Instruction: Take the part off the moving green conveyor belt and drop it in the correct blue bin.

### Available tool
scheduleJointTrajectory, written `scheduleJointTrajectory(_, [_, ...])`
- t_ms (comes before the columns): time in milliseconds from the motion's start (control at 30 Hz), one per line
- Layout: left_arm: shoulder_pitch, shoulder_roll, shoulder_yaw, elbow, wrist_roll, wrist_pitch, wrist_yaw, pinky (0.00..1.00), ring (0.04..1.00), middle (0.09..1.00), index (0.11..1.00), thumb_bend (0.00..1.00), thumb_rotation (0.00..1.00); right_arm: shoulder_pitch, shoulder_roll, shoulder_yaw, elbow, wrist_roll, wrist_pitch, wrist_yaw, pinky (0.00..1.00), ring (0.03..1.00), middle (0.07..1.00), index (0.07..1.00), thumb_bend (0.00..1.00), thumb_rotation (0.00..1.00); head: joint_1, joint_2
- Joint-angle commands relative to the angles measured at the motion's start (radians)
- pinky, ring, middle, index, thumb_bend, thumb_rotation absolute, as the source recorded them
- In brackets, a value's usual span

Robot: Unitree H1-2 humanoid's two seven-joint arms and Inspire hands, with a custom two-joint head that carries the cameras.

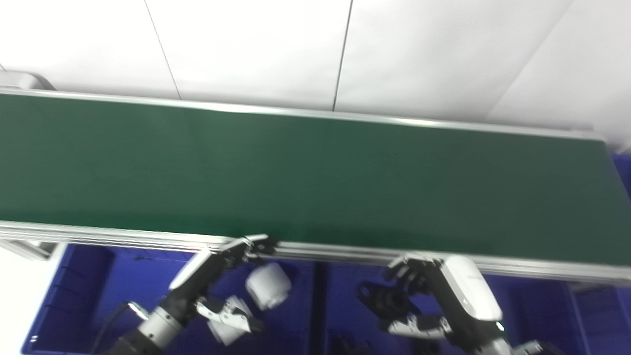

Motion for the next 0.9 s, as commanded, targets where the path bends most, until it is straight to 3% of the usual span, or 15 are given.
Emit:
scheduleJointTrajectory(0, [-0.008,0.016,0.011,-0.029,-0.007,-0.024,-0.008,0.74,0.818,0.849,0.829,0.87,0.3,-0.009,-0.005,-0.001,0.015,-0.021,-0.062,-0.036,0.34,0.439,0.495,0.484,0.52,0.0,-0.008,0.015])
scheduleJointTrajectory(233, [-0.019,0.027,0.022,-0.058,-0.051,0.026,-0.036,0.73,0.803,0.845,0.841,0.86,0.27,-0.049,-0.014,0.024,0.108,-0.066,-0.064,-0.038,0.36,0.465,0.49,0.491,0.52,0.0,-0.021,0.052])
scheduleJointTrajectory(400, [-0.028,0.032,0.033,-0.068,-0.061,0.039,-0.045,0.72,0.788,0.842,0.836,0.86,0.26,-0.092,-0.004,0.033,0.181,-0.098,-0.065,-0.068,0.33,0.417,0.473,0.505,0.52,0.0,-0.025,0.084])
scheduleJointTrajectory(533, [-0.027,0.035,0.04,-0.081,-0.076,0.056,-0.057,0.72,0.791,0.847,0.841,0.86,0.27,-0.119,0.014,0.035,0.214,-0.111,-0.019,-0.046,0.37,0.473,0.488,0.497,0.52,0.0,-0.028,0.1])
scheduleJointTrajectory(633, [-0.025,0.033,0.046,-0.084,-0.079,0.057,-0.062,0.72,0.787,0.846,0.839,0.86,0.27,-0.13,0.021,0.036,0.244,-0.118,-0.027,-0.056,0.41,0.521,0.488,0.5,0.52,0.0,-0.027,0.105])
scheduleJointTrajectory(733, [-0.022,0.034,0.051,-0.09,-0.077,0.058,-0.066,0.71,0.781,0.843,0.841,0.86,0.28,-0.135,0.016,0.042,0.245,-0.116,-0.004,-0.005,0.49,0.591,0.511,0.479,0.52,0.0,-0.022,0.111])
scheduleJointTrajectory(767, [-0.022,0.034,0.052,-0.092,-0.077,0.061,-0.067,0.71,0.78,0.84,0.841,0.86,0.28,-0.136,0.012,0.045,0.242,-0.116,0.002,0.012,0.55,0.642,0.637,0.492,0.51,0.1,-0.022,0.111])
scheduleJointTrajectory(867, [-0.018,0.034,0.055,-0.101,-0.087,0.068,-0.074,0.71,0.781,0.842,0.84,0.87,0.29,-0.139,-0.001,0.052,0.217,-0.122,0.036,0.101,0.62,0.691,0.711,0.498,0.5,0.15,-0.023,0.117])
